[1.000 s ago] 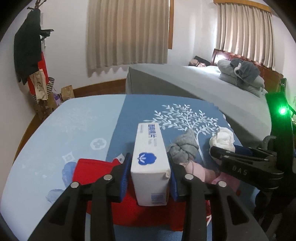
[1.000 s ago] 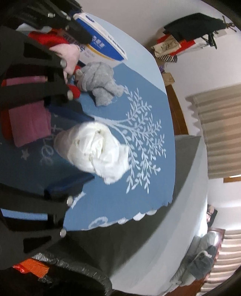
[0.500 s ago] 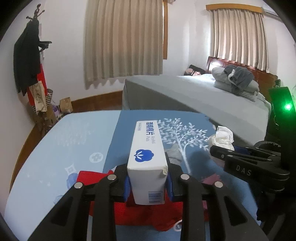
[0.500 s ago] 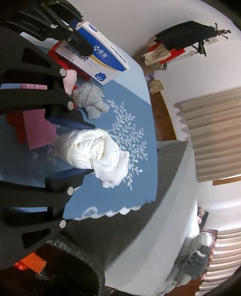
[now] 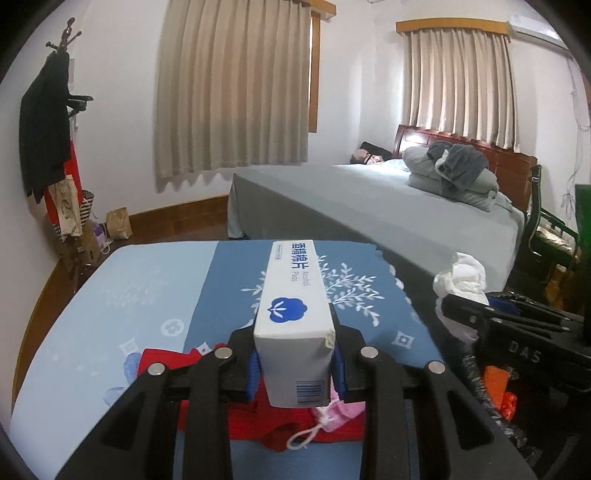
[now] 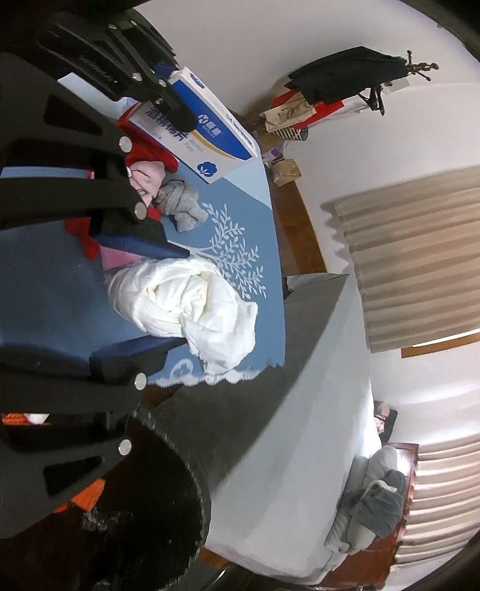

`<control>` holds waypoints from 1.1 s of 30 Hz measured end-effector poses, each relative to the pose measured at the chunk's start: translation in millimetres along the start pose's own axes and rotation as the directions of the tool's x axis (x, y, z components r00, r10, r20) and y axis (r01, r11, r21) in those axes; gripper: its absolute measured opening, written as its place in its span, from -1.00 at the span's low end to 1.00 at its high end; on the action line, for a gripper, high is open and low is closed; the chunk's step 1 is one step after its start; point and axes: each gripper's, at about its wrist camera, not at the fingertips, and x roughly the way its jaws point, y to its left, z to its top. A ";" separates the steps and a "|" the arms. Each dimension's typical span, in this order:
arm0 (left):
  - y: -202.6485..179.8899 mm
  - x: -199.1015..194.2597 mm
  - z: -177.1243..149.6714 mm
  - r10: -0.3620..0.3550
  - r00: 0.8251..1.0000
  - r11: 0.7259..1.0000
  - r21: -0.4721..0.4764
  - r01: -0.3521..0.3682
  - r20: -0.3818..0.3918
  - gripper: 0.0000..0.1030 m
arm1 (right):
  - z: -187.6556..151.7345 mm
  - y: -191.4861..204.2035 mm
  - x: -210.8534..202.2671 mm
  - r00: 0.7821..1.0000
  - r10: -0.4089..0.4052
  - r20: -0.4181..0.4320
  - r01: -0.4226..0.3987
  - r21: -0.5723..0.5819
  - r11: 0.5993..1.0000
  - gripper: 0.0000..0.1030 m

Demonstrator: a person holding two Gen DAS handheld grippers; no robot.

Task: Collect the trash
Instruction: 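Carry box and tissue over the bin and open both tools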

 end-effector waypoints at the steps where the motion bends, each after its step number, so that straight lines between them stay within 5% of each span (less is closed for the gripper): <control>1: -3.2 -3.6 0.8 -0.005 1.000 1.000 0.001 0.005 0.006 -0.42 | -0.9 -2.5 -4.6 1.000 -0.003 0.005 0.003 0.004 1.000 -0.25; 19: -72.6 -29.0 -6.4 -0.142 0.990 0.988 0.072 0.140 0.023 -0.42 | -28.0 -57.5 -75.4 0.993 -0.111 0.043 0.108 0.066 0.992 -0.25; 33: -150.4 -16.4 -7.7 -0.317 0.948 0.939 0.134 0.317 -0.024 -0.42 | -53.3 -125.7 -109.2 0.961 -0.272 0.039 0.263 0.158 0.952 -0.25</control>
